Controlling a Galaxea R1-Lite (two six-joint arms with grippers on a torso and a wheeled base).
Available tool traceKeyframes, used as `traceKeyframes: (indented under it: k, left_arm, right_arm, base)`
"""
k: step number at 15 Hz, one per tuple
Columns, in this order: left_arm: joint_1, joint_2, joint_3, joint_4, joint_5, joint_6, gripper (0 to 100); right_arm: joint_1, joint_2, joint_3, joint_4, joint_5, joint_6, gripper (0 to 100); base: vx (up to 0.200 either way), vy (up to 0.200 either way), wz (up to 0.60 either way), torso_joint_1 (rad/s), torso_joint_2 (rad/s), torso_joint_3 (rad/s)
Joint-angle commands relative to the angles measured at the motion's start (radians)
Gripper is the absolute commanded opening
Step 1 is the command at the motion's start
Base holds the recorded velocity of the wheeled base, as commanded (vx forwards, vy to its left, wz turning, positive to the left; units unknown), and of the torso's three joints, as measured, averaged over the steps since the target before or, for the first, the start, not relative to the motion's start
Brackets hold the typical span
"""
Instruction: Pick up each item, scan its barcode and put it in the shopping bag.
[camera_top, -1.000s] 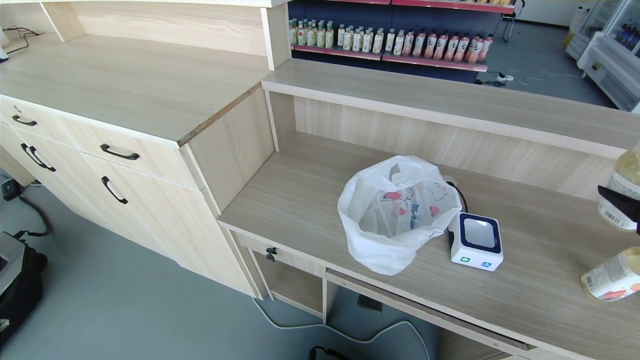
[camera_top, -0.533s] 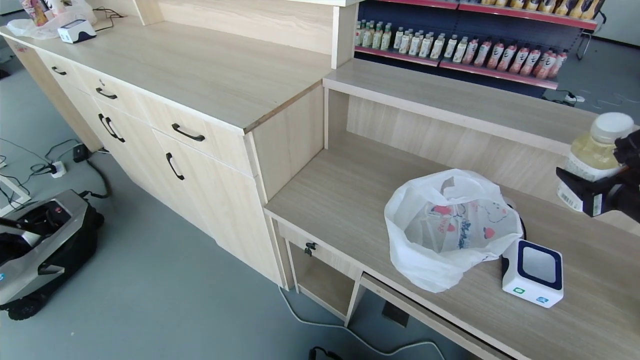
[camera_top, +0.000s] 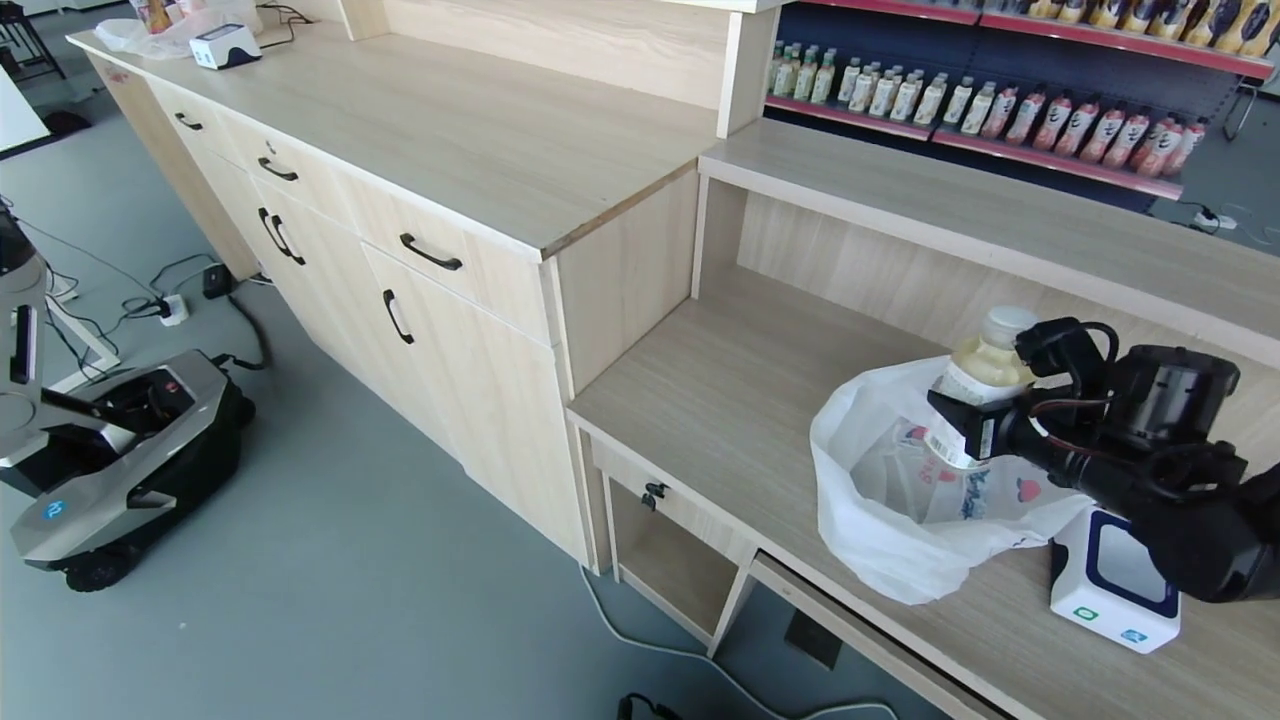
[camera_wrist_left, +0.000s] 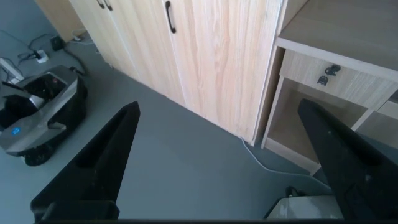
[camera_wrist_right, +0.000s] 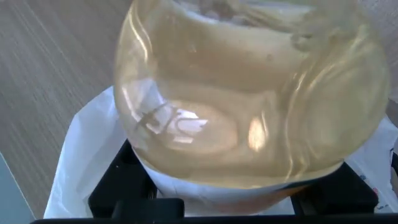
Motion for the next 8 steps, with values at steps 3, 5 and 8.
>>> traceKeyframes:
  k: [3,5,8]
  left_arm:
    - [0.0,0.0,0.0,0.0,0.0,0.0,100]
    - [0.0,0.0,0.0,0.0,0.0,0.0,100]
    - [0.0,0.0,0.0,0.0,0.0,0.0,100]
  right_arm:
    - [0.0,0.237,-0.122,-0.115,-0.001,0.024,0]
    - [-0.004,0.276,-0.168,-0.121,-0.001,0.025,0]
    - [-0.004,0.356,-0.237,-0.15,0.001,0.025,0]
  base:
    - [0.0,0.0,0.0,0.0,0.0,0.0]
    - [0.0,0.0,0.0,0.0,0.0,0.0]
    - [0.0,0.0,0.0,0.0,0.0,0.0]
